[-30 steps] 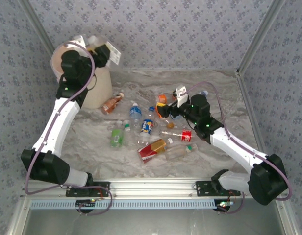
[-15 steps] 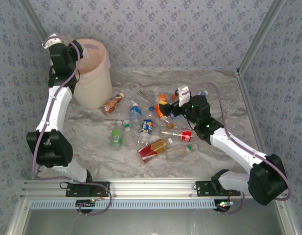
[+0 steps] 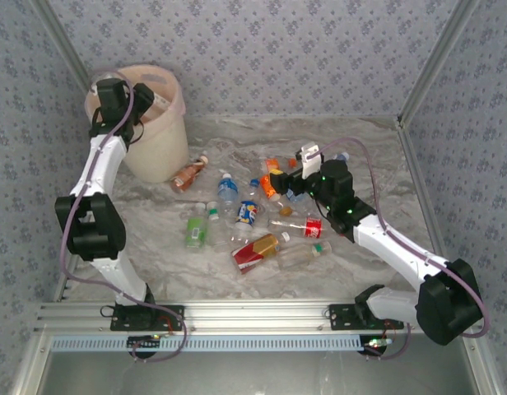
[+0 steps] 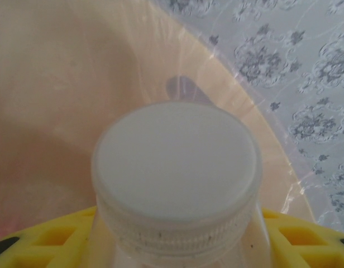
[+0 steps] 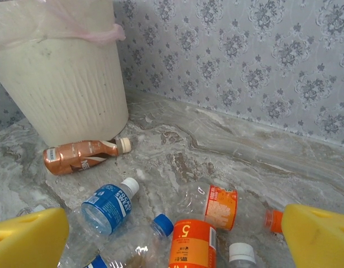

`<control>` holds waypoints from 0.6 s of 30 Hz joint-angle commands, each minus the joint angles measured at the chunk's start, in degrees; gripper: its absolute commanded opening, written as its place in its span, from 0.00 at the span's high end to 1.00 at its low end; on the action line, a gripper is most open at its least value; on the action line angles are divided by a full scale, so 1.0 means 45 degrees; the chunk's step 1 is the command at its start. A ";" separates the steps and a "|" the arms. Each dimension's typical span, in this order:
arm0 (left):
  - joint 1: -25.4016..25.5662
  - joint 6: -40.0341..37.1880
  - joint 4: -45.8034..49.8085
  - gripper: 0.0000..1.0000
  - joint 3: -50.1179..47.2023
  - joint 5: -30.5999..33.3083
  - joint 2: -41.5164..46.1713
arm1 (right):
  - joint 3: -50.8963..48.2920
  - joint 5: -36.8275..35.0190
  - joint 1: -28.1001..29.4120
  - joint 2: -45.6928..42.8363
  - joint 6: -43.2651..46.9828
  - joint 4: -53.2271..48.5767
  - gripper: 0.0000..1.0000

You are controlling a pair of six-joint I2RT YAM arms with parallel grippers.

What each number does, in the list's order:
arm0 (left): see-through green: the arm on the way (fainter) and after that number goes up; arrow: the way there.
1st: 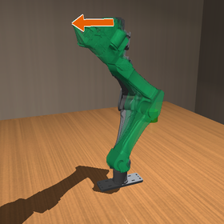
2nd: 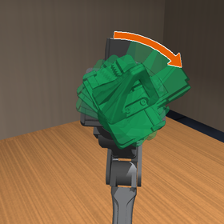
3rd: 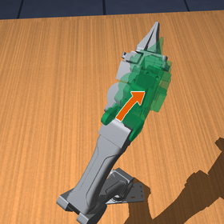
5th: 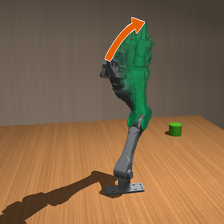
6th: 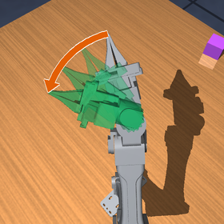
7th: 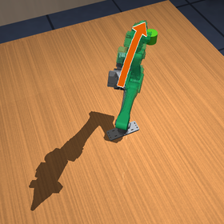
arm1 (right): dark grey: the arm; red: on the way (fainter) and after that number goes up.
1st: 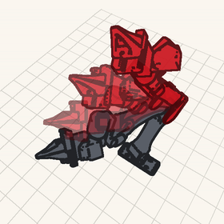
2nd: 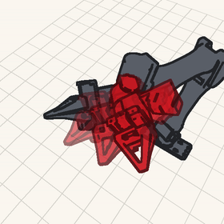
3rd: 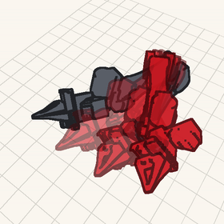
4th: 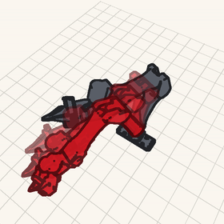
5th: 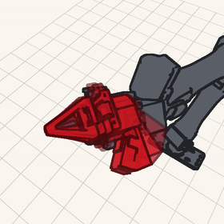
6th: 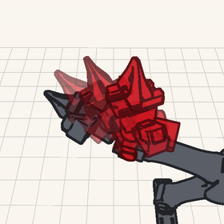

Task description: Put the plastic bottles in the bin

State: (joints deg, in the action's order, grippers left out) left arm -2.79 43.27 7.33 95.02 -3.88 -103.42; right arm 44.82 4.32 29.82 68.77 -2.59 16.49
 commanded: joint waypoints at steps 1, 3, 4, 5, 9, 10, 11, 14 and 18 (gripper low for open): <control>-0.0064 0.0734 0.0009 0.50 0.0494 -0.0777 -0.0325 | 0.0160 -0.0256 -0.0114 -0.0068 -0.0329 -0.0472 0.00; -0.0059 0.0831 0.0058 0.46 0.0586 -0.0958 -0.0516 | 0.0153 -0.0275 -0.0172 -0.0068 -0.0466 -0.0732 0.00; -0.0063 0.0853 0.0134 0.44 0.0693 -0.1038 -0.0622 | 0.0131 -0.0305 -0.0197 -0.0078 -0.0516 -0.0842 0.00; -0.0063 0.0861 0.0269 0.43 0.0819 -0.1090 -0.0725 | 0.0098 -0.0338 -0.0226 -0.0087 -0.0589 -0.0928 0.00; -0.0063 0.0846 0.0634 0.36 0.1187 -0.1132 -0.0971 | 0.0002 -0.0790 -0.0319 -0.0166 -0.0967 -0.1380 0.00; -0.0064 0.0815 0.0735 0.33 0.1253 -0.1115 -0.0988 | 0.0015 -0.0946 -0.0372 -0.0185 -0.1143 -0.1648 0.00; -0.0064 0.0754 0.0837 0.30 0.1333 -0.1095 -0.0996 | 0.0020 -0.1026 -0.0438 -0.0221 -0.1332 -0.1936 0.00; -0.0069 0.0523 0.1114 0.24 0.1624 -0.1030 -0.1001 | -0.0037 -0.1224 -0.0673 -0.0331 -0.2052 -0.2752 0.00; -0.0050 0.0185 0.1536 0.19 0.2075 -0.1105 -0.0927 | -0.0127 -0.1845 -0.1047 -0.0606 -0.3356 -0.4326 0.00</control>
State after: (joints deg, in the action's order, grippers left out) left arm -3.09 45.89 12.43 101.19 -7.81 -107.70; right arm 44.77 -0.67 26.17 67.92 -11.75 4.14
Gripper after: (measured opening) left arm 0.797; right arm 0.999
